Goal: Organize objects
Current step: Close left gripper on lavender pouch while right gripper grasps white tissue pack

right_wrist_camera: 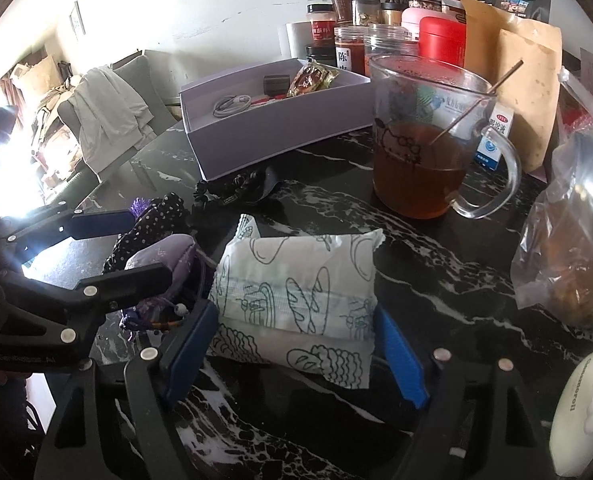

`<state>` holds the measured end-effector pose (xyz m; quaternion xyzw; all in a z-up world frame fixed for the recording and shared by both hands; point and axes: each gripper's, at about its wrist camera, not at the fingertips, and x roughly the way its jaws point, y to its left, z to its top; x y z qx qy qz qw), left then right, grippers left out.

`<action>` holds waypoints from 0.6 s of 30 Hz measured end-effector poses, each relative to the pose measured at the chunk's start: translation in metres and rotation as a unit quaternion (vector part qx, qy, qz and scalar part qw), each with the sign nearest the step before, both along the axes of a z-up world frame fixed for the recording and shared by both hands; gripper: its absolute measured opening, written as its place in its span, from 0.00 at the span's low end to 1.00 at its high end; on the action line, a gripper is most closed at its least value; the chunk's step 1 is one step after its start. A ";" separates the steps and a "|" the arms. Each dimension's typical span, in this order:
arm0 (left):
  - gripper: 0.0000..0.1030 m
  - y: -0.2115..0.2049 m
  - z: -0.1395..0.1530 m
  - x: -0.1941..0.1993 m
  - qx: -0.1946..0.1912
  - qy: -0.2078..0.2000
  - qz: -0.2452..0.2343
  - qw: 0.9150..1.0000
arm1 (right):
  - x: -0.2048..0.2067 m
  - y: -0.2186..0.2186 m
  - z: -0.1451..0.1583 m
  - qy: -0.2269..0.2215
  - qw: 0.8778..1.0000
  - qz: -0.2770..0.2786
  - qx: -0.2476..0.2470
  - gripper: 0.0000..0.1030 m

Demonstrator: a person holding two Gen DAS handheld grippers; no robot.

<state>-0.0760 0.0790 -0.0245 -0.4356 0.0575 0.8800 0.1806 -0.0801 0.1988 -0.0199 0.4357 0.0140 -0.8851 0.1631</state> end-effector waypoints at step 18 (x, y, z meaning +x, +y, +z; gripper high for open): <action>0.50 0.015 -0.014 0.006 -0.001 -0.008 -0.032 0.999 | 0.015 0.012 0.005 0.022 1.000 0.014 0.016 0.84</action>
